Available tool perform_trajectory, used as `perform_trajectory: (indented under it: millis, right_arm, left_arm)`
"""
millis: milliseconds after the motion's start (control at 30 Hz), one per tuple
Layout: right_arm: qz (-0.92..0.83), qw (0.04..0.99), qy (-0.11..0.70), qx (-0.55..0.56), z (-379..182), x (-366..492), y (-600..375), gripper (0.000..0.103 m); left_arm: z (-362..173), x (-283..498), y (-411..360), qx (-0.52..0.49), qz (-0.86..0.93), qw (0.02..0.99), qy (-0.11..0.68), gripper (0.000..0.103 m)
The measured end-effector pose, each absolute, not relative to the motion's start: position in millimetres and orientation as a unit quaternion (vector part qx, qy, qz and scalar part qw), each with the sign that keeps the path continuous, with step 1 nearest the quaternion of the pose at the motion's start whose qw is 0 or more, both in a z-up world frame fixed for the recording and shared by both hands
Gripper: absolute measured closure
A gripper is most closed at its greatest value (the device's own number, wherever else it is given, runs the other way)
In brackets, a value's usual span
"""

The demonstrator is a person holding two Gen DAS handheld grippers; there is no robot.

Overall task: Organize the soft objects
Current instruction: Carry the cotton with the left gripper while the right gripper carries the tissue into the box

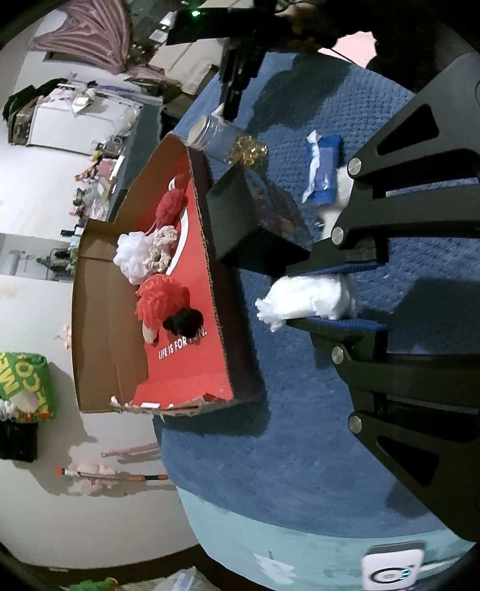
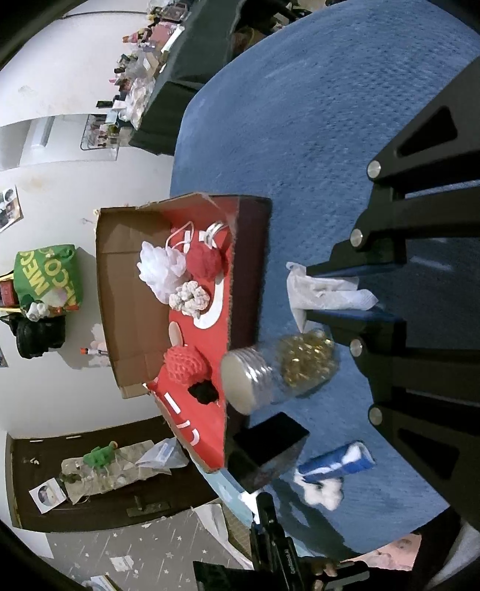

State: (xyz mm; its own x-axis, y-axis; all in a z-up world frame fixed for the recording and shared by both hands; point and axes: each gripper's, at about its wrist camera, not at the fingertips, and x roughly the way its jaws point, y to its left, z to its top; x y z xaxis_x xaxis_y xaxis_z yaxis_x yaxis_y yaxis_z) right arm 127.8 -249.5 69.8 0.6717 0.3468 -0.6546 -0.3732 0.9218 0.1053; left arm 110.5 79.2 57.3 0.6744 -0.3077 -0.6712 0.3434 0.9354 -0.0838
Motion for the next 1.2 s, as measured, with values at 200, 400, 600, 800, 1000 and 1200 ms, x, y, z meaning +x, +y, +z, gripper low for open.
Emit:
perform_trajectory:
  millis: [200,400,600,800,1000,1200]
  right_arm:
    - [0.208,0.909,0.361,-0.023,74,148,-251,0.086]
    - [0.232,0.901,0.367,-0.020,79,168,-251,0.086]
    - [0.261,0.893,0.367,-0.015,88,182,-249,0.086]
    - [0.280,0.886,0.369,-0.019,92,193,-242,0.086]
    - [0.299,0.879,0.372,-0.020,97,210,-232,0.086]
    - [0.313,0.870,0.378,-0.038,98,232,-215,0.086]
  left_arm:
    - [61,130,80,0.031,-0.195,0.908,0.370,0.085]
    - [68,147,79,0.050,-0.216,0.900,0.374,0.085]
    - [77,161,74,0.071,-0.232,0.896,0.372,0.085]
    - [85,177,65,0.080,-0.251,0.891,0.370,0.085]
    - [91,196,49,0.092,-0.277,0.882,0.371,0.085]
    - [92,215,28,0.103,-0.301,0.869,0.378,0.085]
